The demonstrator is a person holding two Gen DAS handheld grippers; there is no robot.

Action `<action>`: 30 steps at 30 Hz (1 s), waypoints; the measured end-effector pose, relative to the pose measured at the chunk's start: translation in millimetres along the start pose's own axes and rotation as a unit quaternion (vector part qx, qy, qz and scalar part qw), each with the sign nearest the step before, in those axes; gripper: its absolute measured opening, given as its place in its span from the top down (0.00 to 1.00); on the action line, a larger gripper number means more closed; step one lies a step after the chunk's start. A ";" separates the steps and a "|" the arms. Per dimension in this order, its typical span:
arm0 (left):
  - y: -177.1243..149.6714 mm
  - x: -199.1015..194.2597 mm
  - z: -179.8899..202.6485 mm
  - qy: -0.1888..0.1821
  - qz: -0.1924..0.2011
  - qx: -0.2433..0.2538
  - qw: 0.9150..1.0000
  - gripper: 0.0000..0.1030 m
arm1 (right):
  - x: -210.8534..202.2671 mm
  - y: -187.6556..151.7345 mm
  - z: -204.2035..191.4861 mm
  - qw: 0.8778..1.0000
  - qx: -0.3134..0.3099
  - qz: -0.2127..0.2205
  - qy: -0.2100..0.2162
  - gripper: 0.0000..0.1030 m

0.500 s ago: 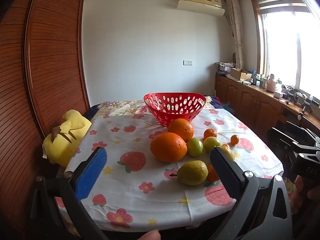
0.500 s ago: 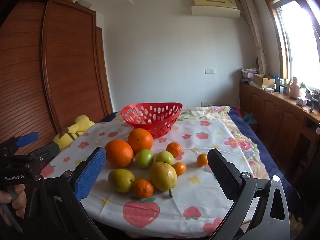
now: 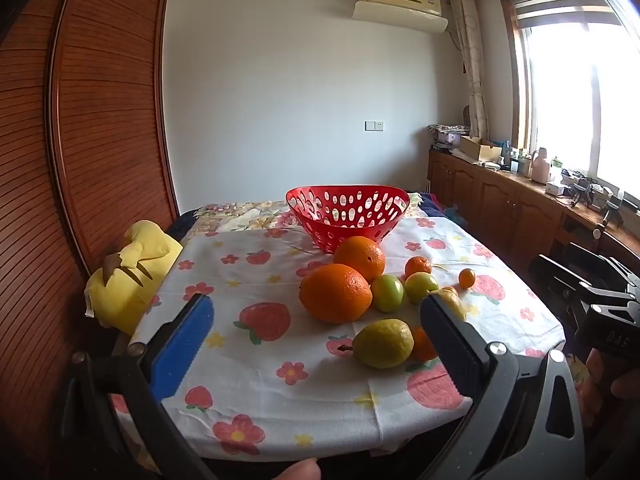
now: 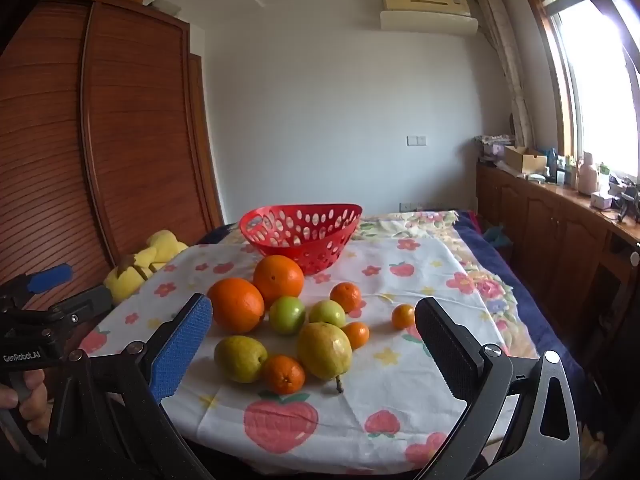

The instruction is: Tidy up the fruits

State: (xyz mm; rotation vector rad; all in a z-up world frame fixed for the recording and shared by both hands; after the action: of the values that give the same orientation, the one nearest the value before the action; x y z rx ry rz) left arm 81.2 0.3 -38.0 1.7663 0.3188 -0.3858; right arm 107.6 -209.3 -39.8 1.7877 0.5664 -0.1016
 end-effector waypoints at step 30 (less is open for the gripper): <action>2.6 -4.1 4.8 0.000 0.005 0.001 1.000 0.00 | -1.4 1.5 1.7 1.000 0.001 0.001 0.000 0.00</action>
State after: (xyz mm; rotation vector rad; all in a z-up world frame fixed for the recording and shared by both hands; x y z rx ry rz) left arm 78.1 -5.0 -34.9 1.7699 0.3100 -0.3783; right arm 107.5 -211.6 -38.5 1.7905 0.5643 -0.1006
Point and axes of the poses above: each gripper's, at about its wrist camera, not at the fingertips, and x roughly the way its jaws point, z to its right, y to its top, the point moved 9 cm from there along x, roughly the way its jaws point, and after that the axes turned 13 degrees about x, right-handed, at the moved point
